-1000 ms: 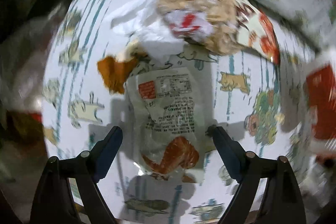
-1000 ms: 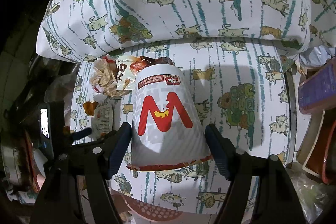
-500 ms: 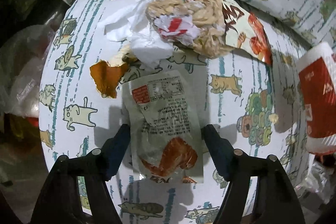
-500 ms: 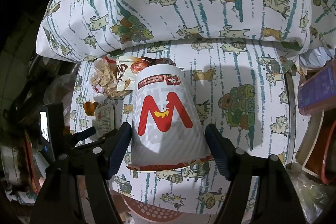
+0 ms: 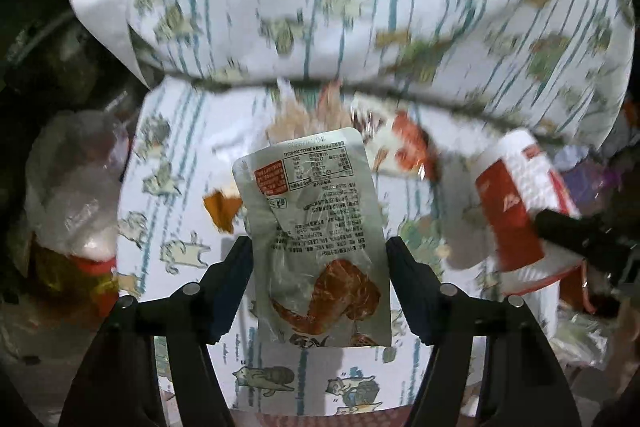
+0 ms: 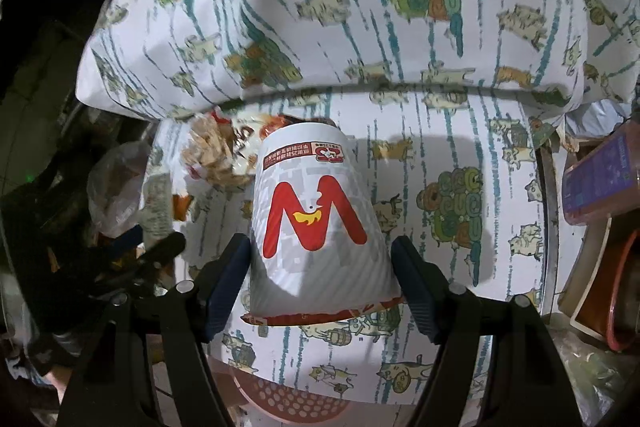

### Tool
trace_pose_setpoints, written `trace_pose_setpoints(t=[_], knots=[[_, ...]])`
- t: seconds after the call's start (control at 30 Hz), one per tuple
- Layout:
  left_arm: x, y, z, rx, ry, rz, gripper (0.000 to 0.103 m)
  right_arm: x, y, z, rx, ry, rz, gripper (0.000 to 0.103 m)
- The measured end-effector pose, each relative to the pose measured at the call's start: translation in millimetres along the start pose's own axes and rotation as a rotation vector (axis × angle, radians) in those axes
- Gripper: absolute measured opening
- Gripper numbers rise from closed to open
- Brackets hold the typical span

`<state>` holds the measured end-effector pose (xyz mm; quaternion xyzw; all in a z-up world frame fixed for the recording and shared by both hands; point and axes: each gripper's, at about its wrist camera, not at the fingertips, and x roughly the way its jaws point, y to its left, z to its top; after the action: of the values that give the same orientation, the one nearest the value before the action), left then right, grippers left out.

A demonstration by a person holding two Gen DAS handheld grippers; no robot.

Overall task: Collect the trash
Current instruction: 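Grasp the sauce packet with the left tool while the right tool holds the cup, then lift the cup and sauce packet off the seat and carry them over the basket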

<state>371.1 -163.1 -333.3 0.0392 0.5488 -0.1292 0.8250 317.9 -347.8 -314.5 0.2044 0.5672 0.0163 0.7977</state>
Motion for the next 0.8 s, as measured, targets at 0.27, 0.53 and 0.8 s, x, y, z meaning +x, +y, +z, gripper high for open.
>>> trace_pose_setpoints(t=[0.27, 0.53, 0.8], knots=[[-68, 29, 6, -0.005, -0.208, 0.002, 0.069, -39, 4, -6, 0.027, -0.171, 0.085, 0.071], [-92, 34, -2, 0.011, -0.290, 0.055, 0.069, -49, 6, -15, 0.033, -0.233, 0.095, 0.071], [-103, 31, -14, 0.071, -0.332, 0.095, 0.070, -54, 13, -20, 0.002, -0.280, 0.074, 0.071]])
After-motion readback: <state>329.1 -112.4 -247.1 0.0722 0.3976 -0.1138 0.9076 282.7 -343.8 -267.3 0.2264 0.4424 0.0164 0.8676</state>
